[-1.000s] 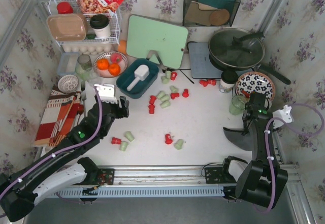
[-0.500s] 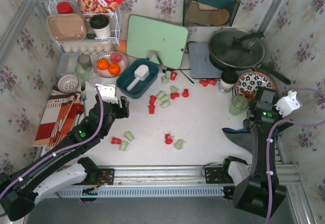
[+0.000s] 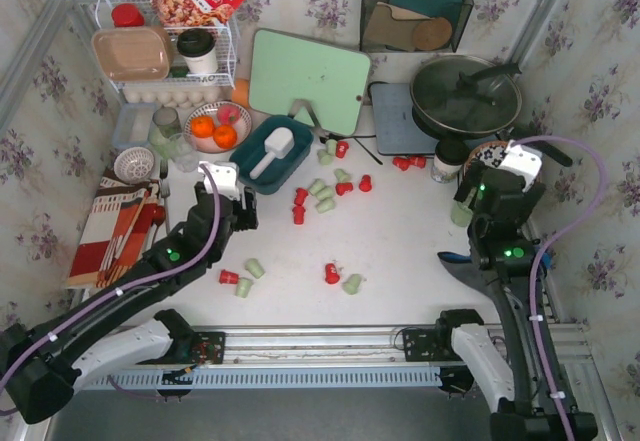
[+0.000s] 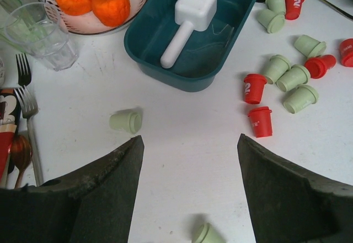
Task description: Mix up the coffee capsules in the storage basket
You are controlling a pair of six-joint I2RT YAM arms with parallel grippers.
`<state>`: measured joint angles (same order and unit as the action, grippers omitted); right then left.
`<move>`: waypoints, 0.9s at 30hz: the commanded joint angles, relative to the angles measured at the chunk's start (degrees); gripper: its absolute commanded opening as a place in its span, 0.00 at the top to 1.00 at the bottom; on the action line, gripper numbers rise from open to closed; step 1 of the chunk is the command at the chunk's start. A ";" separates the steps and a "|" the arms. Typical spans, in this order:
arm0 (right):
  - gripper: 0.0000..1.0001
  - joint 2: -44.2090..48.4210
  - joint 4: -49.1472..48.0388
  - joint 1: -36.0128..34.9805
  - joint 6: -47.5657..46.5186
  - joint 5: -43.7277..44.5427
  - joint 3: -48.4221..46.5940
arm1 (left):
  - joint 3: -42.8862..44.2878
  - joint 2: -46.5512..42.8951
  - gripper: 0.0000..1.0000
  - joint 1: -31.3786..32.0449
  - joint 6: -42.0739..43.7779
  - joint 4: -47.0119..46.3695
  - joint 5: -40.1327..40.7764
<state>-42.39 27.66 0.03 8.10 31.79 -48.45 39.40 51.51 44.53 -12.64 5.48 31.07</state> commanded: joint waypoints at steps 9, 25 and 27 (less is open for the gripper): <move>0.11 1.07 -25.03 -26.83 -5.56 -1.89 15.95 | 3.30 5.37 0.30 -0.81 3.87 -1.28 -5.59; 0.07 -1.00 -56.06 -30.38 -8.59 -12.48 35.35 | 32.90 34.68 0.37 -17.25 0.24 18.22 -26.94; 0.07 1.42 -54.32 -30.40 -8.07 -13.18 34.64 | 38.82 40.60 0.39 -18.58 1.76 21.79 -27.54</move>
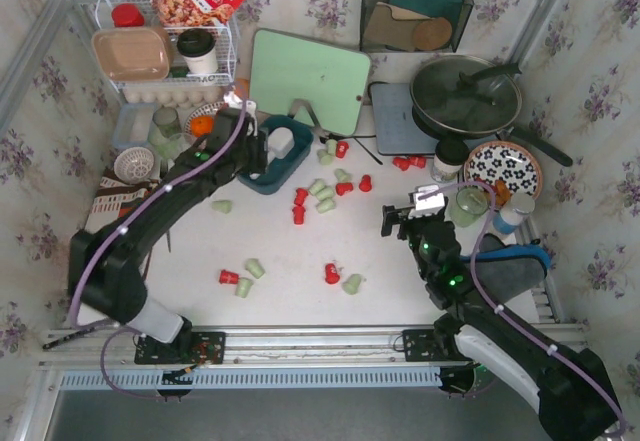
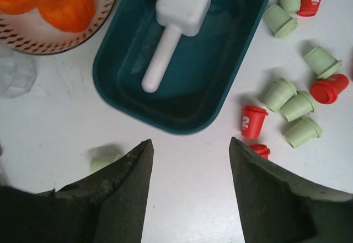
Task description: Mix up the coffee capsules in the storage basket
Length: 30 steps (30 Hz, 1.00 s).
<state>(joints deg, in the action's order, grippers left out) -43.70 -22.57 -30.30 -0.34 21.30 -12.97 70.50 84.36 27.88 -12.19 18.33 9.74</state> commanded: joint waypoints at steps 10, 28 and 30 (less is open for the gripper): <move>0.07 6.63 -4.98 -0.06 3.32 -6.14 1.25 | 35.57 33.48 0.51 -5.32 6.76 21.93 -8.20; 0.06 6.46 -5.03 -0.07 3.40 -7.56 1.11 | 52.86 52.67 0.54 -7.26 12.15 32.44 -9.15; 0.07 6.37 -5.07 -0.09 3.36 -7.75 1.05 | 54.79 54.48 0.54 -7.63 12.47 33.79 -9.39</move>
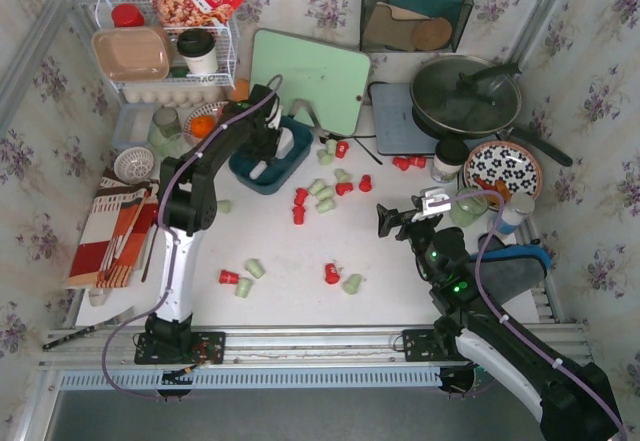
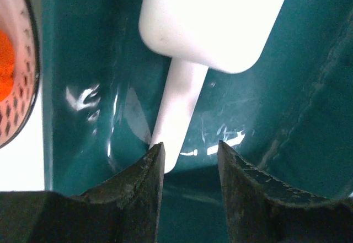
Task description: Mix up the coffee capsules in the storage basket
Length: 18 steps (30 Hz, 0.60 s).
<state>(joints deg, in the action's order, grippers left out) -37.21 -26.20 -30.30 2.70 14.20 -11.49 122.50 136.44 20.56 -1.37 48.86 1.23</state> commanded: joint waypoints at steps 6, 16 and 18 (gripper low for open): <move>0.06 -0.81 -1.84 -0.06 0.11 -0.84 -0.30 | 7.83 7.03 0.53 -0.87 3.06 6.90 -2.48; 0.06 -1.50 -2.15 -0.10 0.02 -1.00 -0.39 | 9.40 10.03 0.61 -0.96 3.62 10.01 -6.28; 0.06 -1.55 -2.18 -0.06 0.03 -0.91 -0.44 | 9.44 10.04 0.64 -0.96 3.50 10.09 -7.28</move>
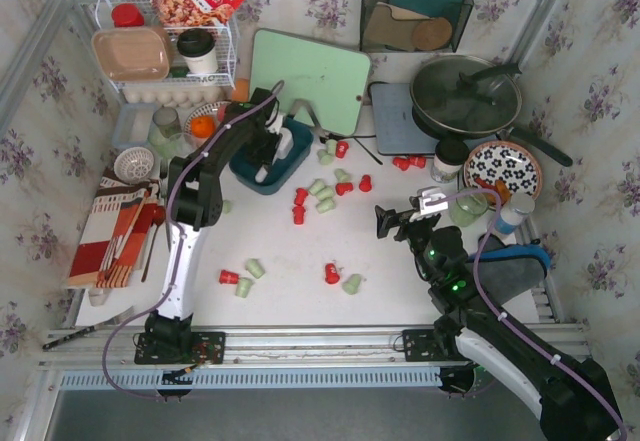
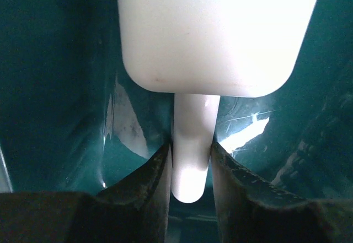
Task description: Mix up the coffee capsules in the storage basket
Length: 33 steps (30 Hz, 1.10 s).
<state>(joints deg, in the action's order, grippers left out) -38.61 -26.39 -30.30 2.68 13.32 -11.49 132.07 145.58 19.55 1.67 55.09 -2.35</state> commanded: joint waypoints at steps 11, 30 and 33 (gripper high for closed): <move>0.06 -0.06 -1.90 -0.11 0.05 -0.03 -0.40 | -2.40 -4.39 1.00 0.07 -2.53 -0.61 -4.86; 0.06 -0.14 -1.43 -0.03 0.11 0.26 -0.53 | -25.44 -30.46 1.00 1.86 -10.46 -19.99 -7.17; 0.05 -0.22 -1.52 -0.07 0.47 -0.19 -0.53 | -32.73 -37.04 1.00 1.98 -11.32 -25.09 -5.30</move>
<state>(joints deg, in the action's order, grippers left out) -38.65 -26.41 -30.30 2.68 13.34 -11.49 105.14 114.74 21.56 -7.92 38.02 -10.22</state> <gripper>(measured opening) 0.943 0.251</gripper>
